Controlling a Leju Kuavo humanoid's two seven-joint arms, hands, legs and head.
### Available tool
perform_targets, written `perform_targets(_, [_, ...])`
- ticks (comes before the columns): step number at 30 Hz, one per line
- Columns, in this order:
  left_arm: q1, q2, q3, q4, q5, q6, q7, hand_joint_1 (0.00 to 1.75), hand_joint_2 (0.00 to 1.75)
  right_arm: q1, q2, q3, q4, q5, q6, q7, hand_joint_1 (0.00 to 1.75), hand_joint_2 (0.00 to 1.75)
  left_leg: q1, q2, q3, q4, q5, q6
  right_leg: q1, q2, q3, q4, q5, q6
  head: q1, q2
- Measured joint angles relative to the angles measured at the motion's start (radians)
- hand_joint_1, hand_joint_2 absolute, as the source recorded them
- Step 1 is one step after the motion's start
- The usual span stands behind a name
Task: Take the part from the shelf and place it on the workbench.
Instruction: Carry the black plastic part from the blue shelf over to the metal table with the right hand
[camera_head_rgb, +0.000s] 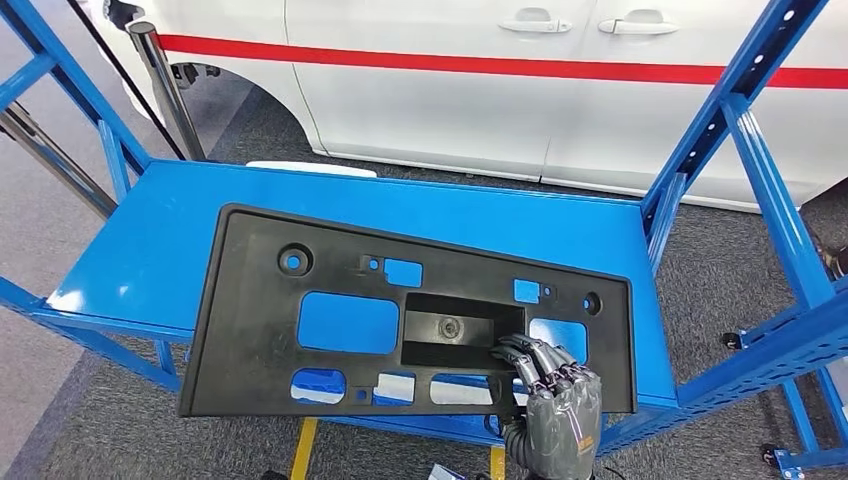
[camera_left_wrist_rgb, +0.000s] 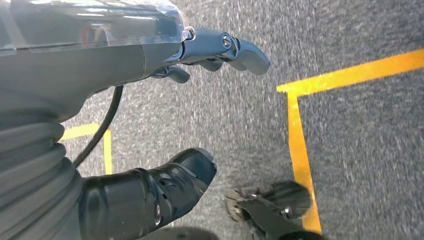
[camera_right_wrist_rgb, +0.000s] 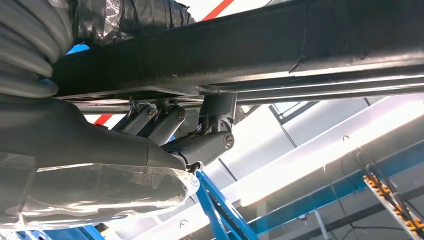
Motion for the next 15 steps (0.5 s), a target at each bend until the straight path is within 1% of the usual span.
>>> perform_targets(1, [0.001,0.000,0.000,0.000,0.000,0.000,0.000,0.00,1.75,0.000,0.000,0.000,0.001,0.000,0.000,0.000,1.75,1.75,0.001,0.000,-0.020,0.056,-0.025,-0.002,0.001,-0.001,-0.004,0.001,0.002,-0.001,0.000,0.000])
perform_targets(2, [0.002,0.000,0.000,0.000,0.000,0.000,0.000,0.00,1.75,0.000,0.000,0.000,0.003,0.000,0.000,0.000,1.75,1.75,0.001,0.000,-0.025,0.082,-0.031,-0.003,0.002,-0.001,-0.007,0.002,0.003,-0.002,0.000,0.000])
perform_targets(3, [0.003,0.000,0.000,0.000,-0.001,0.000,0.000,0.00,1.75,0.000,0.000,0.000,0.004,-0.001,0.000,0.000,1.75,1.75,0.001,0.000,-0.012,0.071,-0.018,-0.003,0.002,-0.001,-0.009,0.003,0.004,-0.002,0.000,0.000])
perform_targets(4, [0.004,0.000,0.000,0.000,-0.001,0.000,0.000,0.00,1.75,0.000,0.000,0.000,0.005,-0.001,0.000,0.000,1.75,1.75,0.001,0.000,0.019,0.023,0.010,-0.001,0.002,0.000,-0.008,0.005,0.004,-0.001,0.000,0.000])
perform_targets(5, [0.003,0.000,0.000,0.000,-0.001,0.000,0.000,0.00,1.75,0.000,0.000,0.000,0.006,-0.001,0.000,0.001,1.75,1.75,0.000,0.000,0.060,-0.050,0.040,0.003,0.002,0.000,-0.007,0.007,0.004,0.000,0.000,0.000])
perform_targets(6, [0.003,0.000,0.000,0.000,-0.002,0.000,0.000,0.00,1.75,0.000,0.000,0.000,0.006,-0.001,0.000,0.002,1.75,1.75,-0.001,-0.001,0.096,-0.116,0.062,0.007,0.003,0.000,-0.008,0.008,0.005,0.003,0.000,0.000])
perform_targets(7, [0.002,0.000,0.000,0.000,-0.002,0.000,0.000,0.00,1.75,0.000,0.000,0.000,0.006,0.000,0.000,0.003,1.75,1.75,-0.004,-0.001,0.120,-0.165,0.075,0.011,0.004,0.001,-0.009,0.009,0.006,0.007,0.000,0.000])
perform_targets(8, [0.002,0.000,0.000,0.000,-0.002,0.000,0.000,0.00,1.75,0.000,0.000,0.000,0.006,0.000,0.000,0.005,1.75,1.75,-0.006,-0.002,0.131,-0.192,0.079,0.015,0.005,0.001,-0.012,0.010,0.009,0.012,0.000,0.000])
perform_targets(10, [0.004,0.000,0.000,0.000,-0.002,0.000,-0.001,0.00,1.75,-0.001,0.000,0.000,0.008,0.001,0.000,0.007,1.75,1.75,-0.010,-0.003,0.127,-0.196,0.083,0.022,0.004,0.001,-0.017,0.008,0.016,0.024,0.000,0.000])
perform_targets(11, [0.005,-0.001,0.000,0.000,-0.002,0.000,-0.001,0.00,1.75,-0.001,0.000,0.000,0.010,0.002,0.000,0.009,1.75,1.75,-0.007,-0.002,0.126,-0.199,0.088,0.028,0.004,0.002,-0.018,0.009,0.016,0.029,0.000,0.000])
perform_targets(12, [0.005,-0.001,0.000,0.000,-0.002,0.001,-0.001,0.00,1.75,-0.002,-0.001,0.000,0.012,0.003,0.000,0.012,1.75,1.75,-0.005,0.000,0.126,-0.205,0.094,0.036,0.004,0.002,-0.022,0.018,0.006,0.034,0.001,0.000])
perform_targets(13, [0.004,-0.002,0.000,0.000,-0.003,0.001,-0.001,0.00,1.75,-0.002,-0.001,0.000,0.014,0.005,0.000,0.015,1.75,1.75,-0.003,0.001,0.125,-0.210,0.100,0.043,0.004,0.002,-0.033,0.043,-0.015,0.038,0.001,0.000])
perform_targets(14, [0.003,-0.003,0.000,0.000,-0.003,0.002,0.000,0.00,1.75,-0.003,-0.001,0.000,0.016,0.008,0.000,0.017,1.75,1.75,-0.001,0.002,0.123,-0.214,0.105,0.049,0.004,0.002,-0.052,0.089,-0.047,0.042,0.002,0.000])
perform_targets(15, [0.002,-0.004,0.000,0.000,-0.003,0.003,0.000,0.00,1.75,-0.004,-0.002,0.000,0.019,0.010,0.000,0.019,1.75,1.75,-0.002,0.003,0.119,-0.214,0.108,0.053,0.004,0.002,-0.078,0.150,-0.083,0.044,0.002,0.000])
